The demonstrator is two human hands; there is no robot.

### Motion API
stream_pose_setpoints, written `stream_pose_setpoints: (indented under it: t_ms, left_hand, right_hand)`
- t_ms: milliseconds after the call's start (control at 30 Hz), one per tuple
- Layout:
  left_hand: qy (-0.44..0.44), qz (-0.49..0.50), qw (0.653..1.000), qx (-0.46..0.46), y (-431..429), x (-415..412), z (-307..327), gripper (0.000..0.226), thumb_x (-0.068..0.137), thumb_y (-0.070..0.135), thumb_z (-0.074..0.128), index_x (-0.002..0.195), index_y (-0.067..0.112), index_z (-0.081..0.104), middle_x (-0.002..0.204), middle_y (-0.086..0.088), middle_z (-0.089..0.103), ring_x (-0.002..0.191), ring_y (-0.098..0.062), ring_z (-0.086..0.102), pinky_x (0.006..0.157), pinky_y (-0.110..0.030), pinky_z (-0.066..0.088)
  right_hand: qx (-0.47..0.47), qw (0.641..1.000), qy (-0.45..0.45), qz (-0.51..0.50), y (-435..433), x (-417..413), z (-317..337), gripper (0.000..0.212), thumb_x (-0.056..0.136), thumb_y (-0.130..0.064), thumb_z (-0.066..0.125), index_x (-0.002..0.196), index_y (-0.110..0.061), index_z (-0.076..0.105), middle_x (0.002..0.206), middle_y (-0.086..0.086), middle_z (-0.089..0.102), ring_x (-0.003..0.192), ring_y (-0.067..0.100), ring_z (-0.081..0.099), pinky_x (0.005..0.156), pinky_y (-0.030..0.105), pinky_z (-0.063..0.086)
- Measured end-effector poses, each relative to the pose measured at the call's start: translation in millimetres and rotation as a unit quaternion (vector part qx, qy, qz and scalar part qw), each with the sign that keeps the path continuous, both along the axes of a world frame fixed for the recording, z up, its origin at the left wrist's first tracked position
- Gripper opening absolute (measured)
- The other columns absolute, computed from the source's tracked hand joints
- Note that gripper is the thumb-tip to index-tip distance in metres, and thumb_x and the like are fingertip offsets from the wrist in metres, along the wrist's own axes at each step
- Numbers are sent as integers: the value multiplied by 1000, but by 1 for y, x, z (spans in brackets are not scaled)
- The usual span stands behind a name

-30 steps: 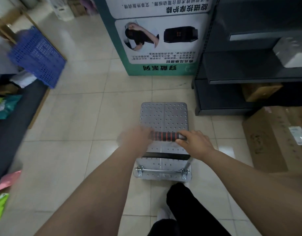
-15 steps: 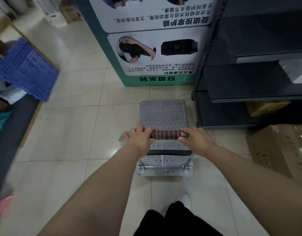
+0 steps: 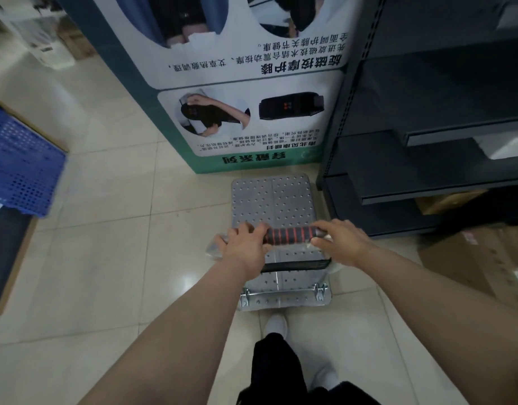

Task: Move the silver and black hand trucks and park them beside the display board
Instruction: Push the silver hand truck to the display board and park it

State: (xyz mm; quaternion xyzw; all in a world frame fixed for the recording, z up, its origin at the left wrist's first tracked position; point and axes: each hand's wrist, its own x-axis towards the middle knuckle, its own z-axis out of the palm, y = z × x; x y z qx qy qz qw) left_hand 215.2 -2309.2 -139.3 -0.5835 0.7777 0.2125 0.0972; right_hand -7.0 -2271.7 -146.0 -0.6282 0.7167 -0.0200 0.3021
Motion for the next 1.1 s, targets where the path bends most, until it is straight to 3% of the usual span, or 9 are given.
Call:
stream_pose_setpoints:
  t_ms: [333,500,867,1100]
  left_hand:
    - [16,4,1000,7,-59,-24,3,31,95,34,46,125,38,38,124,-7,41,115,-35,36,103,-63,21]
    - [8,15,1000,2,-69,-46,3,31,96,42,42,126,36,37,126,-8,41,116,-36,37,102,-65,23]
    - [9,29,999,44,-66,-73,17,32,96,44,41,126,37,38,124,-7,45,115,-32,40,101,-60,27]
    - [-32,-34,994,103,-58,-81,33,30,96,44,40,123,30,38,119,-11,50,113,-35,47,94,-57,37]
  right_hand:
    - [35,999,15,-4,-61,-23,8,39,92,-46,46,130,-40,44,123,1,53,118,23,43,87,37,36]
    - [28,1000,-5,-10,-77,-44,7,36,91,-45,48,127,-42,45,118,-3,52,115,21,43,87,35,36]
    - [-2,1000,8,13,-76,-68,4,36,92,-44,44,128,-42,42,125,-2,51,117,22,42,97,39,33]
    - [18,998,54,-13,-57,-68,9,41,94,-38,44,134,-35,40,130,2,47,123,24,40,98,38,35]
